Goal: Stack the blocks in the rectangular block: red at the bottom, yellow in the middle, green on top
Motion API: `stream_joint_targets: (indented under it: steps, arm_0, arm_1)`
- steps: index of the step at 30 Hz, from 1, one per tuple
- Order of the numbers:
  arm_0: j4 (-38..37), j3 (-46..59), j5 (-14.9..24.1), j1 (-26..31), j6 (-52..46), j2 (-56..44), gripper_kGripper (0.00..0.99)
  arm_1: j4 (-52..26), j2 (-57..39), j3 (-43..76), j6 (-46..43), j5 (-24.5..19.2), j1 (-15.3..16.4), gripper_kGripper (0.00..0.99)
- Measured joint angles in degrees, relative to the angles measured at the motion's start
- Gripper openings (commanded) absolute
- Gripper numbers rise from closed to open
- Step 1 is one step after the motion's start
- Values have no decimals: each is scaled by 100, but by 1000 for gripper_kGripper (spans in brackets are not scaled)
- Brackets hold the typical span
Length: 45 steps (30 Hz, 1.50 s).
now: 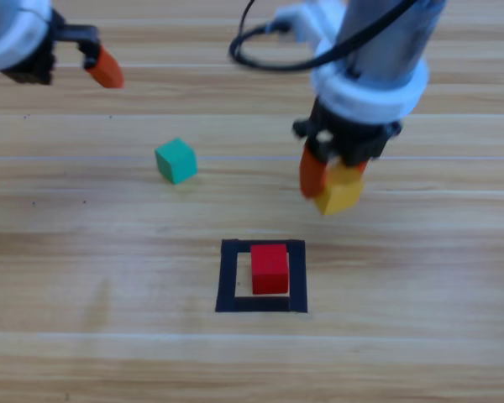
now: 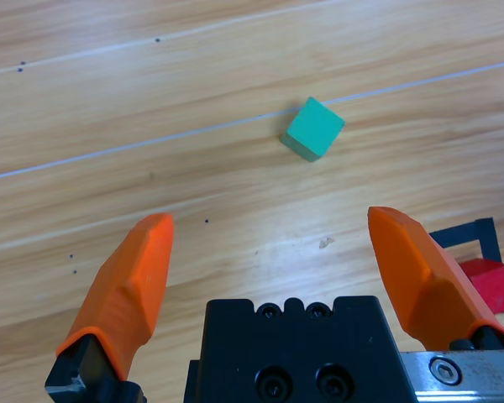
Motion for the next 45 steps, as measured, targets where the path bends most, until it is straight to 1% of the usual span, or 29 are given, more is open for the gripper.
stream_joint_targets:
  steps: [2, 5, 6, 7, 9, 10, 16, 21, 27, 37, 45]
  arm_0:
    - [58, 41, -138, 185, 109, -233, 990]
    - [292, -11, -468, 452, 267, -434, 990]
    - [416, -61, -736, 609, 412, -464, 990]
    - [481, -82, -966, 740, 520, -466, 990]
    - [568, -89, -1238, 905, 645, -466, 990]
    - [583, -92, -1287, 962, 711, -466, 990]
    - [1141, -588, -1499, 1117, 797, -455, 990]
    - [1141, -596, -1745, 1128, 797, -319, 990]
    - [1139, -551, -1832, 1129, 797, -138, 990]
    - [917, -355, -1984, 1129, 797, -92, 990]
    - [827, -169, -2099, 1129, 797, -57, 990]
  arm_1:
    - [9, 220, 0, 152, 0, 149, 150]
    - [9, 487, 14, 426, -37, 405, 150]
    - [9, 602, 29, 581, -79, 546, 149]
    - [9, 620, 29, 723, -97, 608, 149]
    - [9, 623, 26, 952, -147, 676, 149]
    - [9, 623, 15, 1015, -169, 696, 149]
    - [-33, 623, -192, 1579, -216, 723, 149]
    - [-218, 644, -292, 2019, -225, 723, 149]
    - [-367, 775, -345, 2281, -225, 723, 149]
    - [-459, 823, -470, 2489, -225, 723, 149]
    - [-459, 1107, -436, 2489, -224, 726, 150]
